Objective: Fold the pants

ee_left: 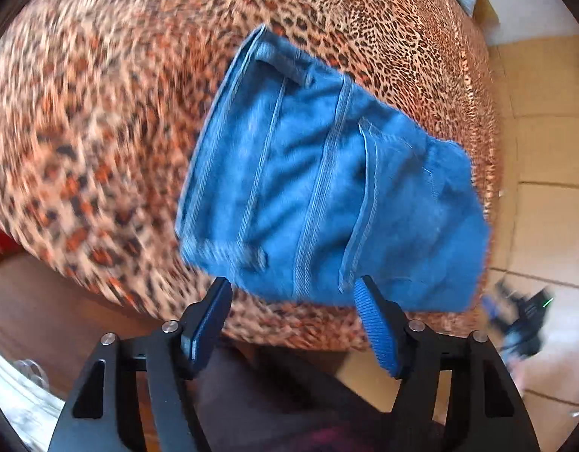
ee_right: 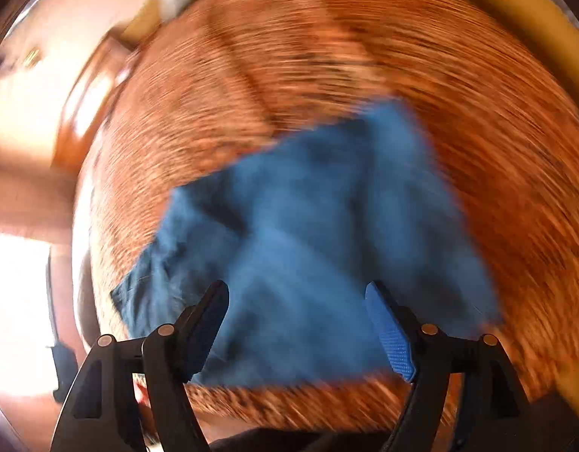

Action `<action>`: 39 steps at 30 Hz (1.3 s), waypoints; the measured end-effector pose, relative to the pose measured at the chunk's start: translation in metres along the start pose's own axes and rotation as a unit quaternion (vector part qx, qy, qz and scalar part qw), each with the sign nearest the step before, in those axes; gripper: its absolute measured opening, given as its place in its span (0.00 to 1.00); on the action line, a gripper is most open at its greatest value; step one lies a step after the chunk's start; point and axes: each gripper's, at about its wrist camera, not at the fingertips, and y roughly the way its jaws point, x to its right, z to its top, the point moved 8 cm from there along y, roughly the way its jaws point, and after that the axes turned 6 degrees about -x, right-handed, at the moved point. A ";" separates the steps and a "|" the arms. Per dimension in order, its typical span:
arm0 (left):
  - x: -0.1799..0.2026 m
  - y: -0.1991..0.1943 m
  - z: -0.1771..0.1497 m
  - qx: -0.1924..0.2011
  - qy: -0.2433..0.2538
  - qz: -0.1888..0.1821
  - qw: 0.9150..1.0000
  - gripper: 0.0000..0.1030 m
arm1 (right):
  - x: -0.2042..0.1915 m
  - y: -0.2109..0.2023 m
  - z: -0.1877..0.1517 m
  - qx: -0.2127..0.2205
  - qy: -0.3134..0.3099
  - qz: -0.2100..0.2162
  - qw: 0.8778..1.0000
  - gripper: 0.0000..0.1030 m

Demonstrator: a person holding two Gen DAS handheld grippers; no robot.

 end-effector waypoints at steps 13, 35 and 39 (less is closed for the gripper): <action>-0.001 0.040 0.051 0.025 0.035 0.172 0.984 0.12 | 0.078 0.028 -0.032 0.064 0.109 0.049 0.991 0.05; 0.053 0.081 0.106 -0.011 0.169 0.177 0.970 0.34 | 0.021 0.051 0.016 0.098 0.058 0.043 0.993 0.42; 0.077 0.061 0.106 -0.019 0.181 0.192 0.965 0.29 | 0.079 0.023 0.018 0.124 0.104 0.052 0.985 0.39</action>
